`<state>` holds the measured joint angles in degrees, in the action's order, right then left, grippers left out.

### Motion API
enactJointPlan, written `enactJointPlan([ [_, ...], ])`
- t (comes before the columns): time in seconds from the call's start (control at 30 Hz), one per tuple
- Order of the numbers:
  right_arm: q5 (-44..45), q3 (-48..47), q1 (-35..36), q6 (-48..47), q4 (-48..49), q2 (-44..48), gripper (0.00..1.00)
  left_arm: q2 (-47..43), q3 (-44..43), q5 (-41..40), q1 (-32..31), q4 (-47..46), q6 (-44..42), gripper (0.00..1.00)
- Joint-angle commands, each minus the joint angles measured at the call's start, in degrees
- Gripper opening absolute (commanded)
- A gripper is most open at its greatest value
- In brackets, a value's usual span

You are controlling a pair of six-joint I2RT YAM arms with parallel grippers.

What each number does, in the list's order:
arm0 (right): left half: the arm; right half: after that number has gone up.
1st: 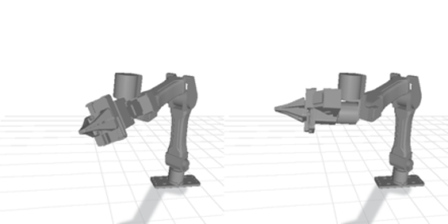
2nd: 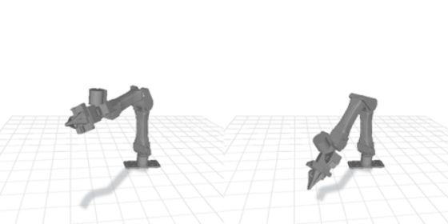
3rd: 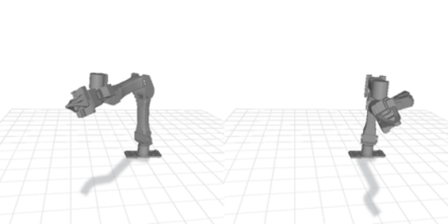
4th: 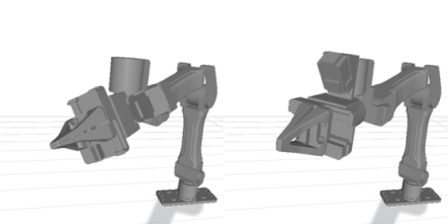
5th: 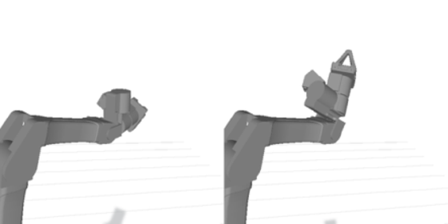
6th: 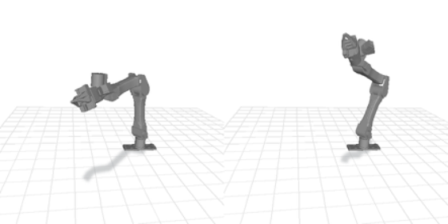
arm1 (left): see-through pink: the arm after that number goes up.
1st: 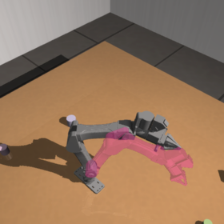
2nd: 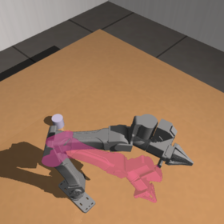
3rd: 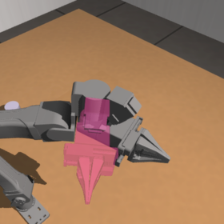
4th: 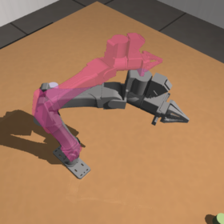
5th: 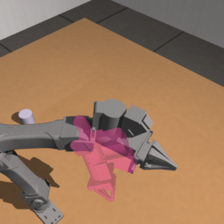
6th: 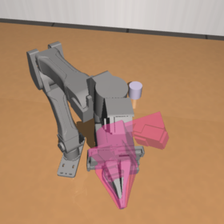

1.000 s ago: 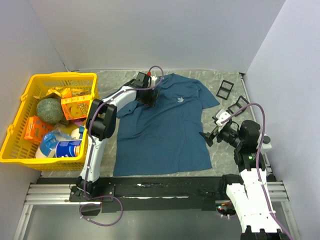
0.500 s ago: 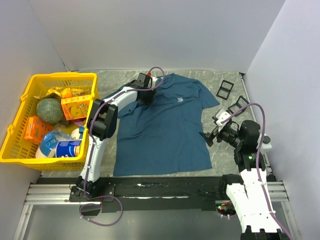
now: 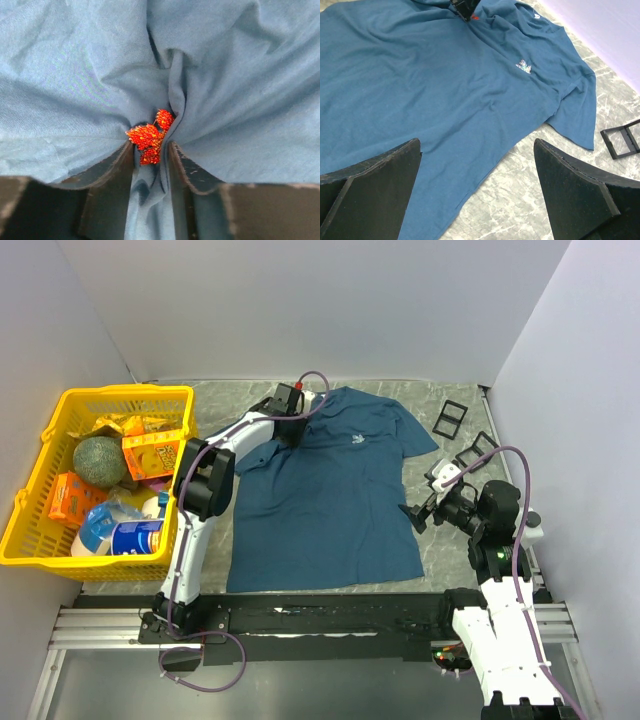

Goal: Remove the brooch from the garment
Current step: Remove the brooch from the clothes.

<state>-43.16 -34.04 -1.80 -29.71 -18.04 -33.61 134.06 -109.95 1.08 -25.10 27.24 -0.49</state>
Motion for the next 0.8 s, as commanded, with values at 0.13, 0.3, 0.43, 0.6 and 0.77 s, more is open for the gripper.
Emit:
enactJointPlan([
  [0.13, -0.8, 0.4, -0.3, -0.6, 0.8, 0.3, 1.00, -2.8, 0.0, 2.3, 0.8, 1.5, 0.0, 0.57],
  [0.3, -0.8, 0.5, -0.4, -0.7, 0.8, 0.3, 1.00, -2.0, -0.8, 8.2, 2.2, 1.9, 1.8, 0.55],
  [0.43, -0.8, 0.5, -0.3, -0.7, 0.7, 0.4, 1.00, -2.0, -1.1, 14.2, 4.2, 1.7, 4.3, 0.54],
  [0.6, -0.8, 0.6, -0.3, -0.7, 0.7, 0.1, 1.00, -4.8, 0.8, 19.4, 6.8, -1.1, 5.8, 0.55],
  [0.77, -0.7, 0.5, -0.4, -0.8, 0.8, 0.0, 1.00, -4.3, -0.5, 16.4, 6.8, -1.1, 6.2, 0.55],
])
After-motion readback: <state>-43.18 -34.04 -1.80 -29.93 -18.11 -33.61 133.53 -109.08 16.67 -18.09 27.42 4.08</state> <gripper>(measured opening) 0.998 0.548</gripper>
